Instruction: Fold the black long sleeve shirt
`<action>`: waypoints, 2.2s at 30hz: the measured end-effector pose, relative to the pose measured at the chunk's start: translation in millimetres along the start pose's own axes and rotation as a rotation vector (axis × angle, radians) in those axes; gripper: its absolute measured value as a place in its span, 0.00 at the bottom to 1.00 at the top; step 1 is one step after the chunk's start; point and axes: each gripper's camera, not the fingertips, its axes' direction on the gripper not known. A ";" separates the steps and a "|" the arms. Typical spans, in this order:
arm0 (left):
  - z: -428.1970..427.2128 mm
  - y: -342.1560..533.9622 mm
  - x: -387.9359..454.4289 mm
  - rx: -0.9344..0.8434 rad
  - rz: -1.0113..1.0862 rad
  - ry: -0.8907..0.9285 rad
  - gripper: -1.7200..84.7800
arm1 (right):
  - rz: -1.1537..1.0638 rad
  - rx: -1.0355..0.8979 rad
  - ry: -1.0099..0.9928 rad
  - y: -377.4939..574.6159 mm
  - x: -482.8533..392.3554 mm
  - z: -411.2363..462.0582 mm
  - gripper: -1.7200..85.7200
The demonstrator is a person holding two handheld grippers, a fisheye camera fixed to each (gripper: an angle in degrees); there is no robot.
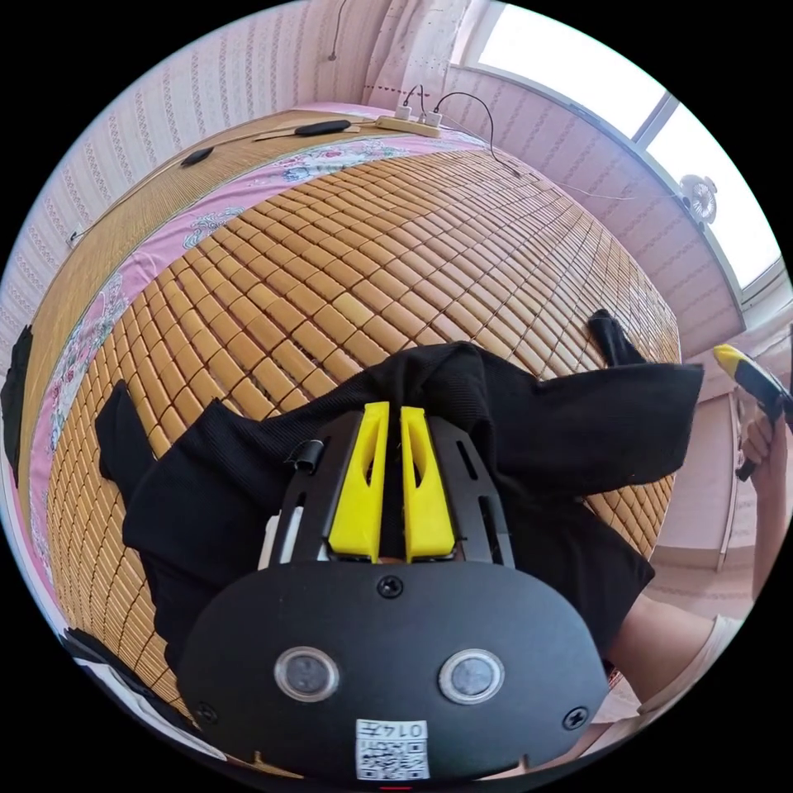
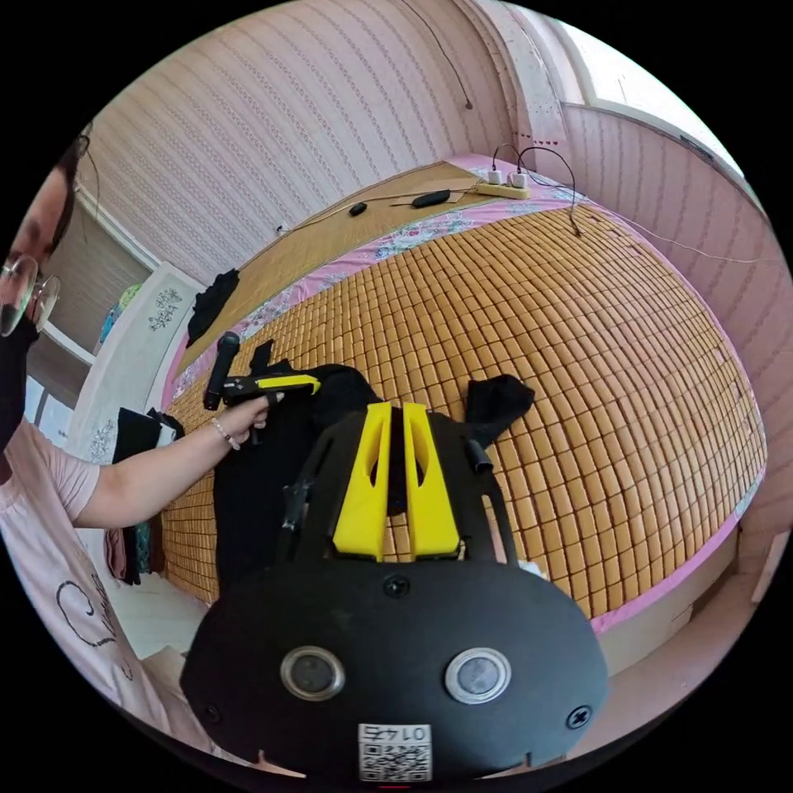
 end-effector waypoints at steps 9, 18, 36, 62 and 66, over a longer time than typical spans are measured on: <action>32.1 -13.1 3.5 0.002 0.027 -0.040 0.06 | 0.264 -0.153 0.251 14.4 106.5 43.5 0.11; 58.3 -23.3 4.9 -0.001 0.043 -0.052 0.05 | 0.475 -0.049 0.171 64.2 116.1 -52.5 0.02; 69.9 -53.7 29.9 0.075 0.097 -0.089 0.07 | 0.350 -0.271 0.314 99.8 172.4 -67.0 0.06; 121.9 -78.3 31.2 0.036 0.021 -0.023 0.01 | 0.178 -0.272 0.352 113.5 176.2 -97.8 0.03; 111.8 -72.1 35.7 0.070 0.057 -0.031 0.01 | 0.216 -0.245 0.207 104.6 175.5 -151.3 0.02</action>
